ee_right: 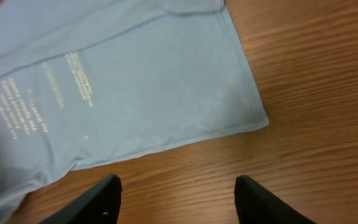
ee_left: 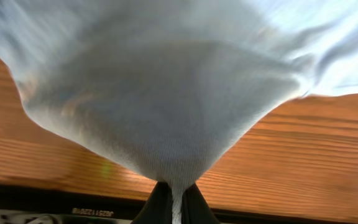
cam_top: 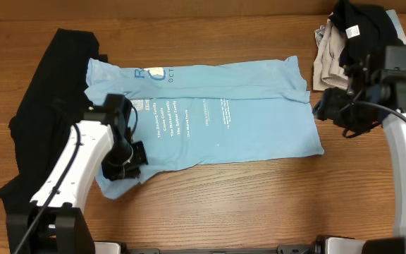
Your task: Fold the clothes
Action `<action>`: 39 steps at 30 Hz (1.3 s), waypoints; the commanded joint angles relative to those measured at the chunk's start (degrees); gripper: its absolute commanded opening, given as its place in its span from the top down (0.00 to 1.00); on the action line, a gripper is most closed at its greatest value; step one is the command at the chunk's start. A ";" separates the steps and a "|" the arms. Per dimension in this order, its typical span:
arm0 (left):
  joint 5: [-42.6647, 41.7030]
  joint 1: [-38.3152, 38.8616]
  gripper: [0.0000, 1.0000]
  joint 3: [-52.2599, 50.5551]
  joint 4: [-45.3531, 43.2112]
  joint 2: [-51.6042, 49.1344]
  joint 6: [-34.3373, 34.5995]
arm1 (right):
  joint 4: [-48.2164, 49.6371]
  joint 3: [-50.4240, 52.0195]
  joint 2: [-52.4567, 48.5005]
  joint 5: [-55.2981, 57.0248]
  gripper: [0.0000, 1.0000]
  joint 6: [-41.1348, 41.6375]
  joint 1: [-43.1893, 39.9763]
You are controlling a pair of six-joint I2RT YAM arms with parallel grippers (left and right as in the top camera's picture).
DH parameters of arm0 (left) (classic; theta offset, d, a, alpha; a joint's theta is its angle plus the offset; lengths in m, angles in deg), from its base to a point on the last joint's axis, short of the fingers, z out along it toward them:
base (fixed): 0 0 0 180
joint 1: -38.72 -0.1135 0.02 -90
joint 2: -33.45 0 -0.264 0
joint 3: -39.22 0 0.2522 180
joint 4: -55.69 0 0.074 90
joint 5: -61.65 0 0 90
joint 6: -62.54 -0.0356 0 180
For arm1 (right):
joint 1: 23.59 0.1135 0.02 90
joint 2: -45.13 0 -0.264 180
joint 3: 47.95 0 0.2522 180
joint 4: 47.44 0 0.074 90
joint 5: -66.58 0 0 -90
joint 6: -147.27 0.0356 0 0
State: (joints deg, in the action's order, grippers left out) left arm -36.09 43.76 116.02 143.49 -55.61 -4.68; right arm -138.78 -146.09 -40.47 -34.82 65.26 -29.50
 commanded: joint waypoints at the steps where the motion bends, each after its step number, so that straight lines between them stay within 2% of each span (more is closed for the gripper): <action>1: 1.07 -0.61 0.96 4.81 1.01 -0.09 -4.90 | 1.77 5.35 -1.79 -0.83 0.39 2.62 -0.22; 6: 0.68 -0.57 0.96 7.04 1.11 -0.09 -4.90 | 9.88 16.68 -2.19 -0.59 0.40 8.76 -0.22; 14: 0.90 -0.57 0.96 7.04 0.48 -0.09 -5.68 | 25.24 31.78 -2.19 4.46 0.47 20.20 -0.22; 18: 0.90 -0.57 0.96 7.04 -0.31 -0.09 -5.66 | 30.14 35.45 -2.34 7.21 0.47 23.71 -0.22; 26: 3.85 -0.57 0.96 7.04 -0.57 -0.09 -5.38 | 36.22 37.31 -4.74 11.82 0.48 25.27 -0.22; 32: 8.00 -0.57 0.96 7.04 -0.04 -0.09 -1.53 | 37.68 37.31 -6.14 11.78 0.69 25.27 -0.22; 36: 10.23 -0.57 0.96 7.04 0.07 -0.09 -1.33 | 38.16 37.31 -6.14 11.82 0.72 25.22 -0.22; 39: 12.26 -0.57 0.96 7.04 0.07 -0.09 -1.31 | 38.60 37.31 -6.14 12.07 0.78 25.14 -0.22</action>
State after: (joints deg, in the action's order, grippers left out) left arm -27.81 43.34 122.01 143.42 -55.61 -7.43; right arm -100.79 -109.15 -46.33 -23.91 90.13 -29.52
